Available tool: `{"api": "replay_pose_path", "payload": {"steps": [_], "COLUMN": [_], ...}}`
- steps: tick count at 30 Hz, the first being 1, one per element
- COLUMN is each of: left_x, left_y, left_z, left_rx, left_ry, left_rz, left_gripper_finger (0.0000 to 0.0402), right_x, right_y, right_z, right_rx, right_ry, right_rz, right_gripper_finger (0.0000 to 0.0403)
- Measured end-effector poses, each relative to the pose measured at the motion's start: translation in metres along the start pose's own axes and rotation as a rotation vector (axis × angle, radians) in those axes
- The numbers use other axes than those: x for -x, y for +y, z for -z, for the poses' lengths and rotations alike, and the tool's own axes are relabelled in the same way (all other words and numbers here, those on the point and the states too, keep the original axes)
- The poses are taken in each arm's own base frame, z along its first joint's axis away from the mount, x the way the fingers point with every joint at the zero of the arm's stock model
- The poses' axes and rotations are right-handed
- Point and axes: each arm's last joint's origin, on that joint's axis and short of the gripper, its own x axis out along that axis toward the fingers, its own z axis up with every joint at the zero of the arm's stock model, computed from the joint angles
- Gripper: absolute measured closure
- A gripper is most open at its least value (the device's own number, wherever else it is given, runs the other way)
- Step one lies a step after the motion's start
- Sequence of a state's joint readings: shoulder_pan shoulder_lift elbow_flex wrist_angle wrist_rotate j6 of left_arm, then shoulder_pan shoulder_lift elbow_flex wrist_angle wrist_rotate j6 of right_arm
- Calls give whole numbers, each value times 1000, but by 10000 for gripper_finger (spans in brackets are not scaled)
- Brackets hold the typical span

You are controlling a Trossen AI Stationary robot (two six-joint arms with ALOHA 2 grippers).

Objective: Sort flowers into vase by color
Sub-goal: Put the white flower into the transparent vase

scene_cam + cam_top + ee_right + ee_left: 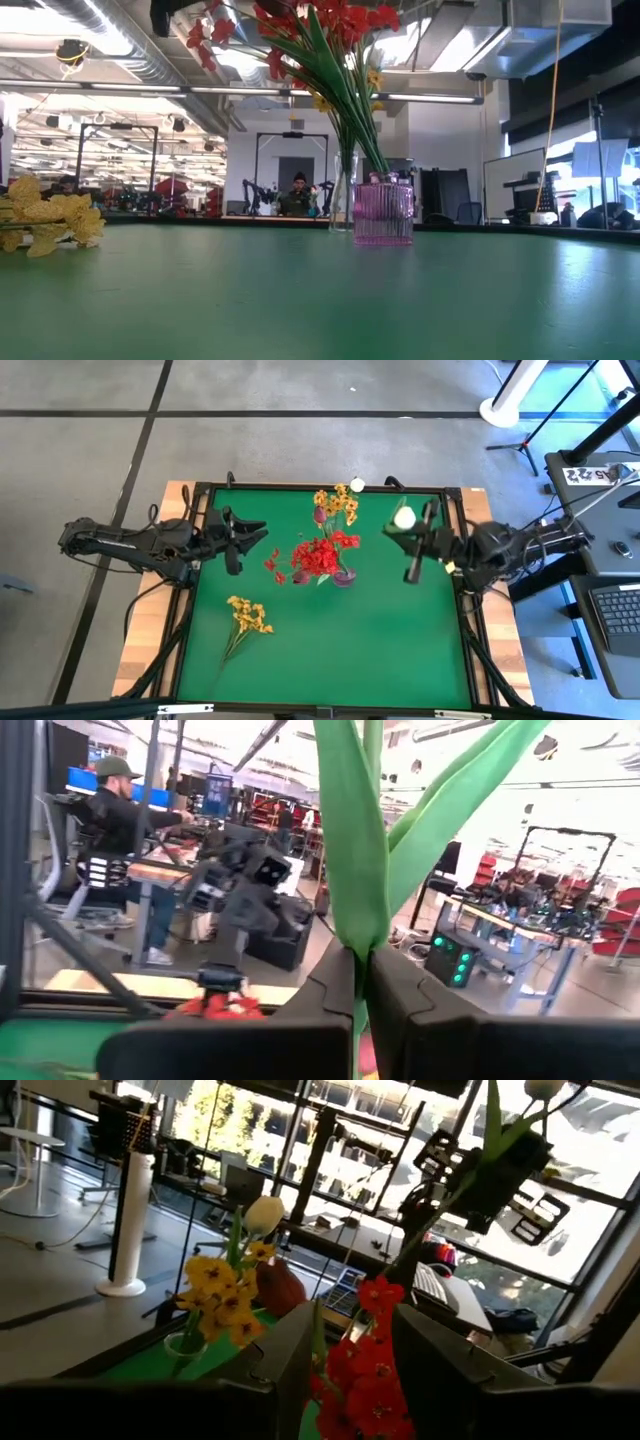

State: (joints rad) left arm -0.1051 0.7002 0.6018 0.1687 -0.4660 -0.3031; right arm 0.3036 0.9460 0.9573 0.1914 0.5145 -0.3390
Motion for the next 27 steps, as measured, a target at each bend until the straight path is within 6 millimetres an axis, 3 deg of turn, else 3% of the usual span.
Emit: {"api": "replay_pose_path", "payload": {"steps": [8,14,17,27], "left_x": [0,1,0,-8], "left_y": [3,6,9,20], "left_z": [3,1,1,3], "left_rx": [-65,-126,-126,-64], "left_ry": [8,-19,-29,-1], "left_rz": [-83,-197,-231,-254], "left_gripper_finger": [269,269,269,269], "right_x": [-18,-16,-17,-47], "right_y": [-51,-106,-133,-212], "right_z": [10,14,22,94], "right_rx": [85,167,124,-70], "right_ry": [-15,-55,-70,13], "right_rz": [168,331,329,150], "right_gripper_finger": [397,397,397,397]}}
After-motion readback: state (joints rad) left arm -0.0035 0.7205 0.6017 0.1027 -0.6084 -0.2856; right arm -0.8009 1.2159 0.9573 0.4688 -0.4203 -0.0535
